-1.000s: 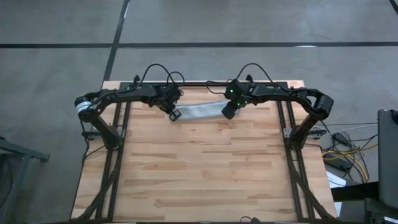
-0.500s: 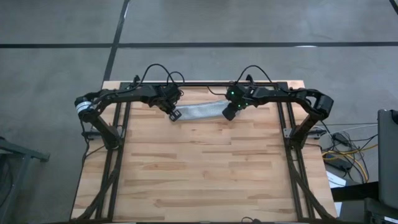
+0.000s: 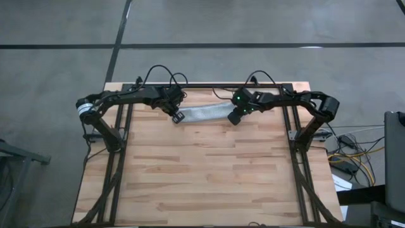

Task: Fold microfiber towels
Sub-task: Fold the gray on the table

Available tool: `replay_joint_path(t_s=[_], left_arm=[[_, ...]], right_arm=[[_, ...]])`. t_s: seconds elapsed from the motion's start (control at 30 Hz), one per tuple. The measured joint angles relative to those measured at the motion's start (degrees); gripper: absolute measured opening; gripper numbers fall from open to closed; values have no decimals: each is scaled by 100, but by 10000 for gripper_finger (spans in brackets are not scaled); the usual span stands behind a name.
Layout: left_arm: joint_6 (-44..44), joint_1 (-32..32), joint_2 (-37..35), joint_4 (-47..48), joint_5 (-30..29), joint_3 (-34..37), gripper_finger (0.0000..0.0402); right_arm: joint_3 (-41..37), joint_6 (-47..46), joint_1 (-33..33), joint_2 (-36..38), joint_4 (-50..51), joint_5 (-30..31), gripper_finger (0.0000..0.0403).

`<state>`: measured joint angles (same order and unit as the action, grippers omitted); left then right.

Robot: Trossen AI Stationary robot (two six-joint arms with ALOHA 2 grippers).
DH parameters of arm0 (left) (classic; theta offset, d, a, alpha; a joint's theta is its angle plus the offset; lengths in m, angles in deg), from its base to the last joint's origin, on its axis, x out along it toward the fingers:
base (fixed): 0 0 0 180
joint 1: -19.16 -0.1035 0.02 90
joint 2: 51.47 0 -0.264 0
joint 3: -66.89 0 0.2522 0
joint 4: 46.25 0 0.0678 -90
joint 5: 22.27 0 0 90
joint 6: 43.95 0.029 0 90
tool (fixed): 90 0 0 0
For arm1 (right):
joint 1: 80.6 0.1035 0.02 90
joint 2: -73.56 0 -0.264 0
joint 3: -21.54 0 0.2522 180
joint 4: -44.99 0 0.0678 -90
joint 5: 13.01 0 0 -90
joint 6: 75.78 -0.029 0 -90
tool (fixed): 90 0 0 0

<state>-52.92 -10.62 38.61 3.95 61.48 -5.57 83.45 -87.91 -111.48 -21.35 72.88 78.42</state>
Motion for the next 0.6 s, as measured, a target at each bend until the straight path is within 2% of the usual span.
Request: replay_joint_path(t_s=[0.6], left_arm=[[0, 1, 0, -1, 7, 0, 1]], right_arm=[[-308, -142, -15, -4, -186, 2, 72]])
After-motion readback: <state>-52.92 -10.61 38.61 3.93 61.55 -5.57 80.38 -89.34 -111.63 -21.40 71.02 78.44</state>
